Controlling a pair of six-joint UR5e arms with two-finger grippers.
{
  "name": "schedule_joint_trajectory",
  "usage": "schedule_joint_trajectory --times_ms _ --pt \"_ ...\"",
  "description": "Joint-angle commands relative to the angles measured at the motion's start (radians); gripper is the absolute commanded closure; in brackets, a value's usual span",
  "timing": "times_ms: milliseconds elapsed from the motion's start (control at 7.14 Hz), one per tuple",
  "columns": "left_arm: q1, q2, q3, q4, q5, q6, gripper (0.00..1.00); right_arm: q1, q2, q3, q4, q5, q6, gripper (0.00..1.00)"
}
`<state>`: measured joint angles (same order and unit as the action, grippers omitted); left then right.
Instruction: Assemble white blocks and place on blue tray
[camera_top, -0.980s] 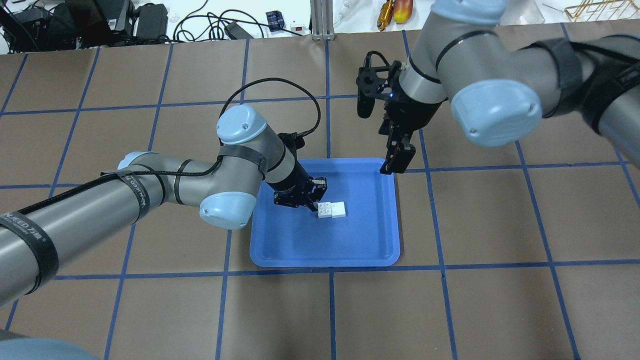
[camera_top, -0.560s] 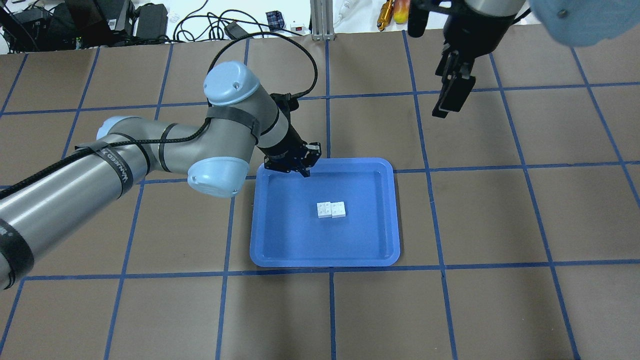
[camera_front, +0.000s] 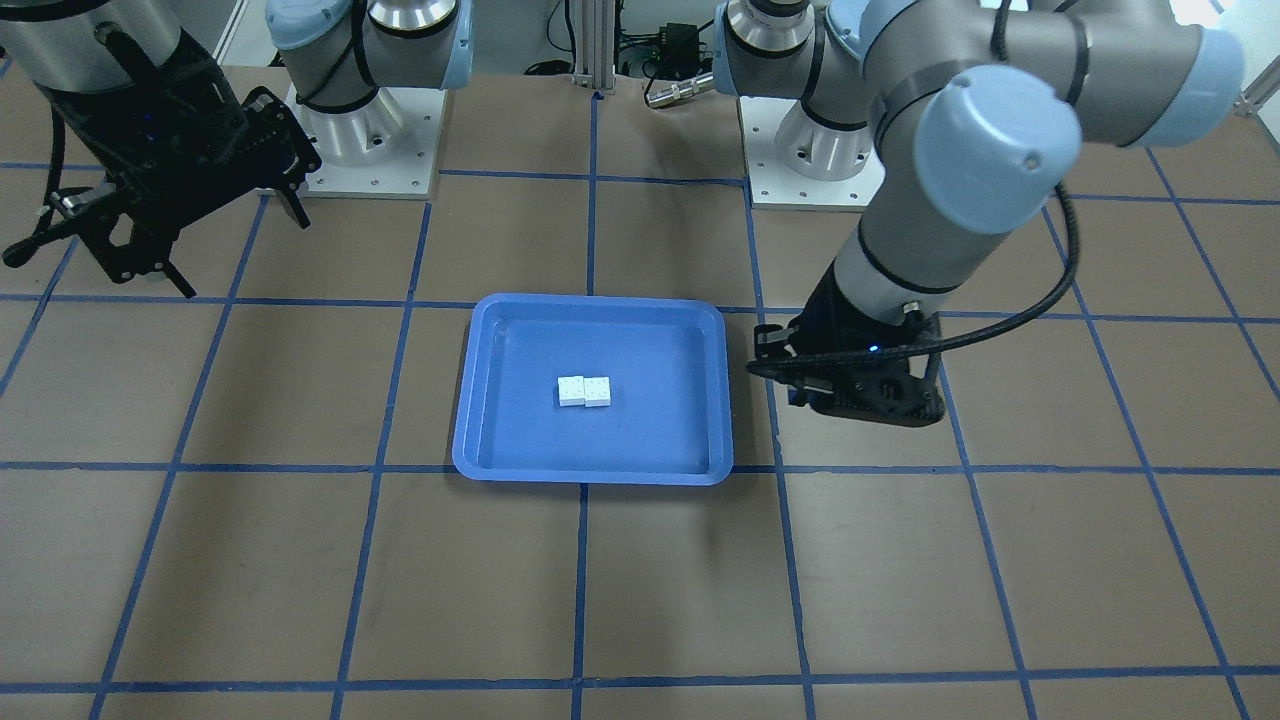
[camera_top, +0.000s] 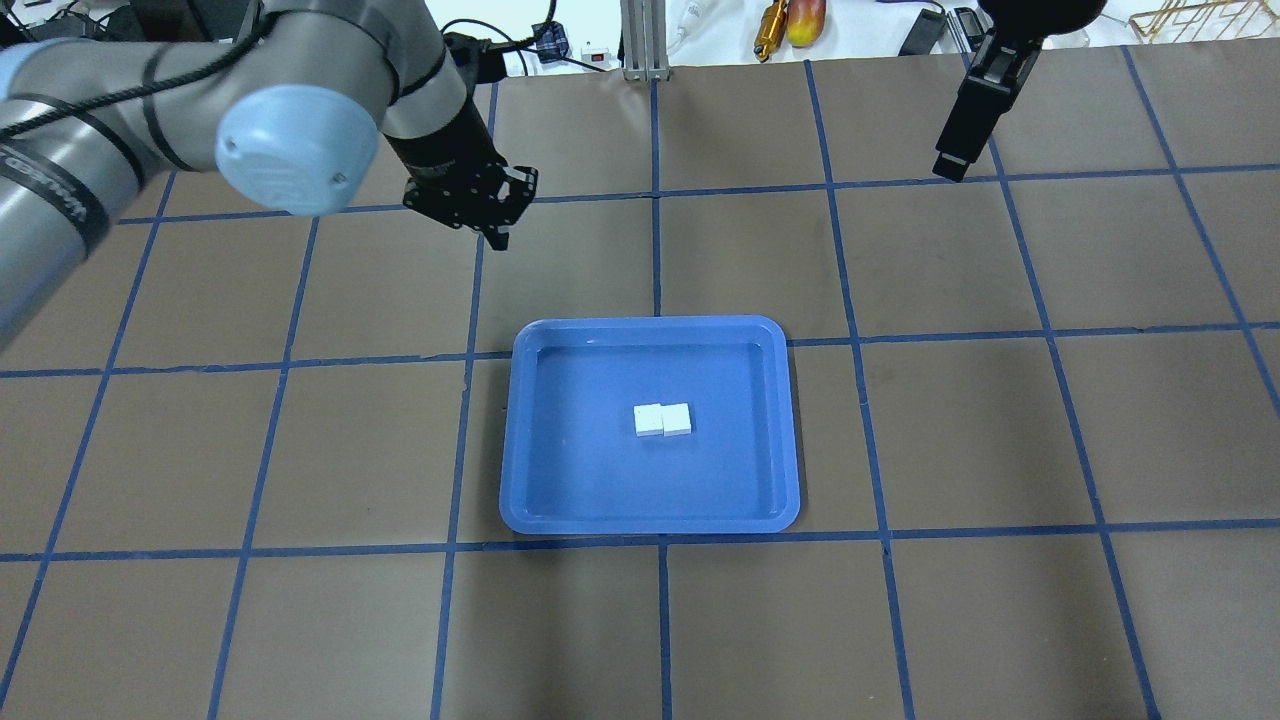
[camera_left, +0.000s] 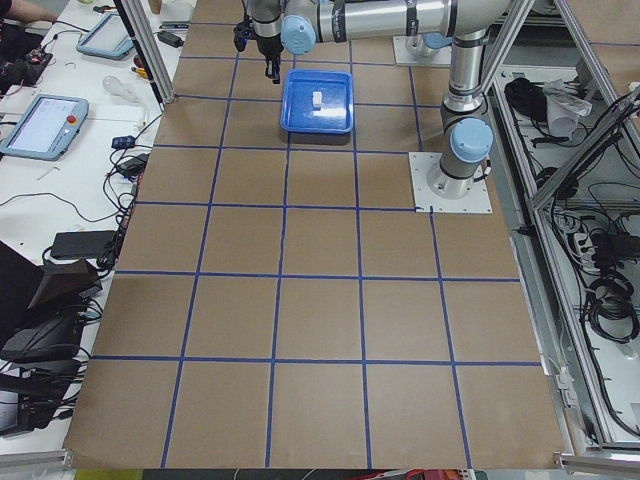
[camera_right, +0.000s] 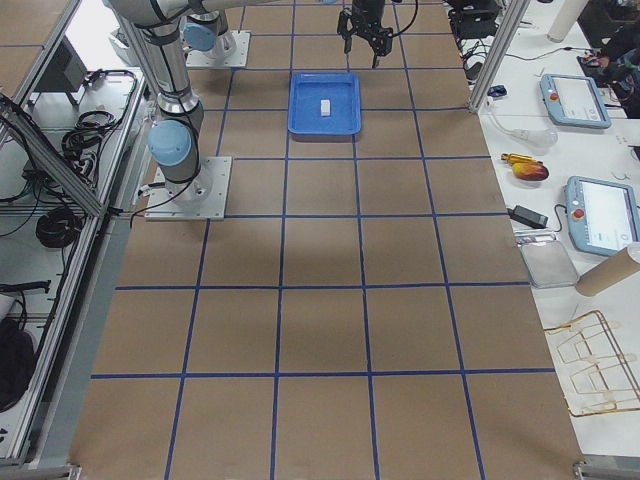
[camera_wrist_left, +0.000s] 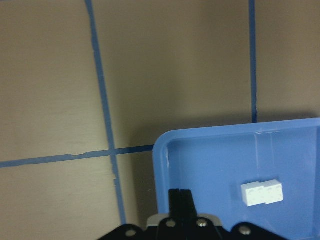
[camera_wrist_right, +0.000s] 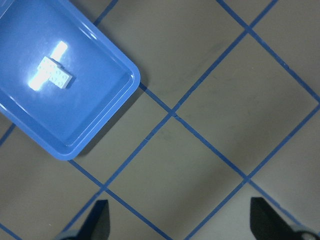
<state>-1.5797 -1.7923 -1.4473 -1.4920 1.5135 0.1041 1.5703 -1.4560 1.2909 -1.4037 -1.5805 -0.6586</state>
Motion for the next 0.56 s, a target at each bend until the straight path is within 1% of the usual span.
schedule_joint_trajectory --times_ms 0,140,280,420 --pt "0.073 0.140 0.021 -0.068 0.065 0.115 0.00 0.014 0.009 0.002 -0.012 0.008 0.423 0.00" --pt "0.072 0.178 0.016 -0.098 0.062 0.106 0.00 0.017 0.023 0.014 -0.076 0.004 0.476 0.00" --pt "0.067 0.157 0.019 -0.096 0.066 0.053 0.00 0.017 0.032 0.018 -0.145 -0.006 0.485 0.00" --pt "0.046 0.151 0.036 -0.099 0.054 0.042 0.00 0.017 0.033 0.019 -0.147 0.003 0.493 0.00"
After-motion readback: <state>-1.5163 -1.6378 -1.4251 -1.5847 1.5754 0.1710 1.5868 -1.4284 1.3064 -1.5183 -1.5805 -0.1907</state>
